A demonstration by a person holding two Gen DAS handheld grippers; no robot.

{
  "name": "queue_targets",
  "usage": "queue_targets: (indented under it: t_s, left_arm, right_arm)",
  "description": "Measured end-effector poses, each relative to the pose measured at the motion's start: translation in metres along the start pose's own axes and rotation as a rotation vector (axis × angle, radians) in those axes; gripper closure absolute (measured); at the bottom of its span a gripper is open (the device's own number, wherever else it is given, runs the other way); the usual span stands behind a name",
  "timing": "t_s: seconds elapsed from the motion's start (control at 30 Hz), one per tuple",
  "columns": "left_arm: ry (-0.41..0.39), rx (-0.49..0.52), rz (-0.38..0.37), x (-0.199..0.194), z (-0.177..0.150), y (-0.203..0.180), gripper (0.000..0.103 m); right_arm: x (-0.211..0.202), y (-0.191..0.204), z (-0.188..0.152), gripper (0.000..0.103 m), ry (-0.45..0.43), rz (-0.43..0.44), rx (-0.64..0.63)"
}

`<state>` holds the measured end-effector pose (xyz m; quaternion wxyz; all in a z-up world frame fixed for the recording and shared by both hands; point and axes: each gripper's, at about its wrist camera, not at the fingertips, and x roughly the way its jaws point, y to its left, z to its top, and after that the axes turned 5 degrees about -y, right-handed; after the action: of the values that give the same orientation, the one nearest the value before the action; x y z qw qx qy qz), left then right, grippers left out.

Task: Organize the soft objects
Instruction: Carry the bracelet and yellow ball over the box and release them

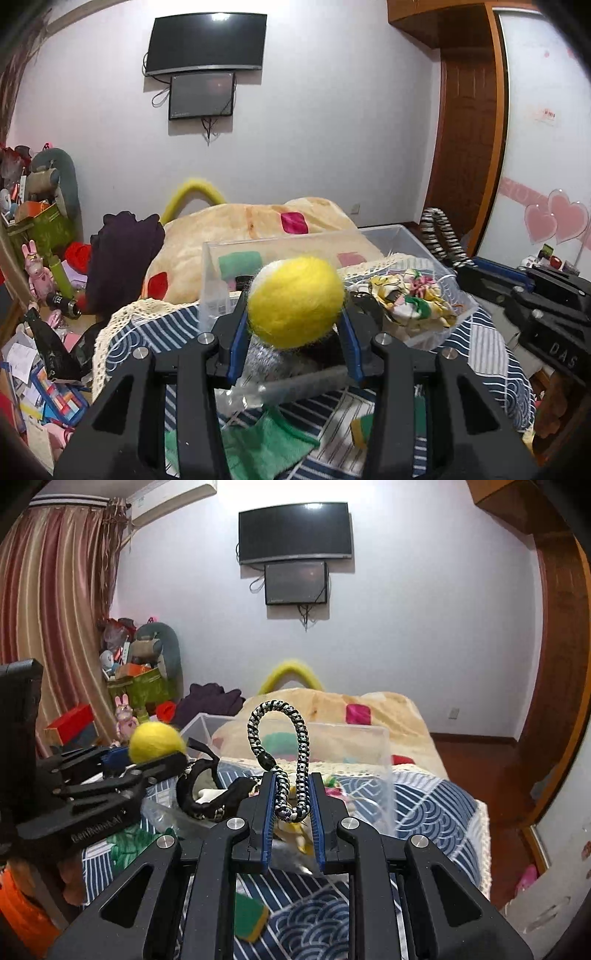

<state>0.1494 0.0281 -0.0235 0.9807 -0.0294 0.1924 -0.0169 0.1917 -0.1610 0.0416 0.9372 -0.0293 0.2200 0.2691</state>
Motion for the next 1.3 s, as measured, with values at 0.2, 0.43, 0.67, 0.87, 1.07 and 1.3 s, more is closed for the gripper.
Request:
queue_targets:
  t_s: [0.2,0.43,0.67,0.87,1.07,1.3]
  left_arm:
    - [0.054,0.005,-0.019,0.034,-0.005,-0.009,0.06]
    - [0.123,0.033,-0.005,0.06,-0.016,-0.011,0.06]
    - [0.118,0.057,-0.003,0.054,-0.019,-0.018,0.05]
    - [0.093,0.078,0.0,0.038,-0.018,-0.023,0.037]
    - [0.038,0.067,0.001,0.007,-0.016,-0.021,0.025]
    - [-0.017,0.042,0.022,-0.023,-0.017,-0.012,0.003]
  right_arm:
    - [0.03,0.002,-0.009,0.087,0.075,0.002,-0.004]
    - [0.039,-0.003,-0.02,0.084,0.138,0.0,0.001]
    - [0.028,-0.006,-0.019,0.066,0.129,-0.004,-0.018]
    - [0.011,-0.007,-0.017,0.052,0.103,-0.025,-0.029]
    - [-0.014,-0.009,-0.013,0.027,0.032,-0.016,0.001]
    - [-0.031,-0.002,-0.015,0.024,0.007,-0.019,-0.014]
